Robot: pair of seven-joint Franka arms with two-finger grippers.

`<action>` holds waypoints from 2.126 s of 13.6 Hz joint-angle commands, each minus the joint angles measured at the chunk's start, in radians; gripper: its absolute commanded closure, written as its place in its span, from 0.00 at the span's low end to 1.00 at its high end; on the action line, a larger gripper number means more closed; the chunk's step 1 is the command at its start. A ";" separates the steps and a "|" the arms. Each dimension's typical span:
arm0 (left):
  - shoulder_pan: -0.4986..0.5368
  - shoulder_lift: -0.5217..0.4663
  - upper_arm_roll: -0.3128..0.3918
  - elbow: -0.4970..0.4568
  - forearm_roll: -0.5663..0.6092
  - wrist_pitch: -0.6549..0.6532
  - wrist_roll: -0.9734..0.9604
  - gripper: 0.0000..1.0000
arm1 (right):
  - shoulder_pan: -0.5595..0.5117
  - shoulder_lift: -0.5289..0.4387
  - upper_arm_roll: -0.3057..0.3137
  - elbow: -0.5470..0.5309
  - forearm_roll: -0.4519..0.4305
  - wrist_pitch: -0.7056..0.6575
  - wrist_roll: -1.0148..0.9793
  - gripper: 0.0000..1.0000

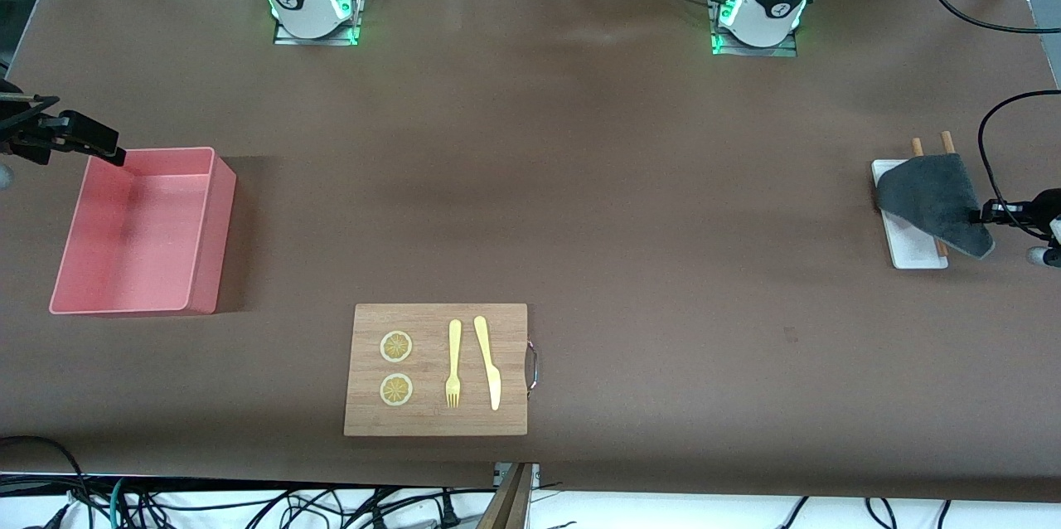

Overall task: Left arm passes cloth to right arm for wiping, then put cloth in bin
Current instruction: 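Lift the grey cloth with the left gripper while the right gripper moves inward, then carry the cloth with the left gripper toward the right gripper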

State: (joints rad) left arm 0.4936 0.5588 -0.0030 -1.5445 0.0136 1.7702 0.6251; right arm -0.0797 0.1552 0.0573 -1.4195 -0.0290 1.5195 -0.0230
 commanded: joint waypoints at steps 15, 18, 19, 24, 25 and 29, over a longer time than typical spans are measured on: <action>-0.041 -0.129 -0.120 0.113 -0.106 -0.305 -0.099 1.00 | 0.236 0.153 0.009 0.014 0.126 0.160 0.496 0.00; -0.130 -0.125 -0.146 0.173 -0.193 -0.382 -0.249 1.00 | 0.288 0.197 0.009 0.014 0.180 0.234 0.671 0.00; -0.167 -0.123 -0.146 0.178 -0.230 -0.393 -0.304 1.00 | 0.297 0.213 0.009 0.014 0.222 0.258 0.717 0.00; -0.392 -0.102 -0.146 0.178 -0.489 -0.384 -0.744 1.00 | 0.382 0.271 0.009 0.016 0.250 0.392 0.951 0.00; -0.432 -0.096 -0.144 0.178 -0.530 -0.373 -0.834 1.00 | 0.402 0.280 0.009 0.016 0.250 0.419 1.000 0.00; -0.595 -0.068 -0.144 0.185 -0.682 -0.212 -1.111 1.00 | 0.468 0.317 0.009 0.016 0.250 0.496 1.161 0.00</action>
State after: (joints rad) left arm -0.0397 0.4642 -0.1605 -1.3901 -0.6039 1.5079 -0.3753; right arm 0.3639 0.4536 0.0738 -1.4194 0.2063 1.9990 1.0791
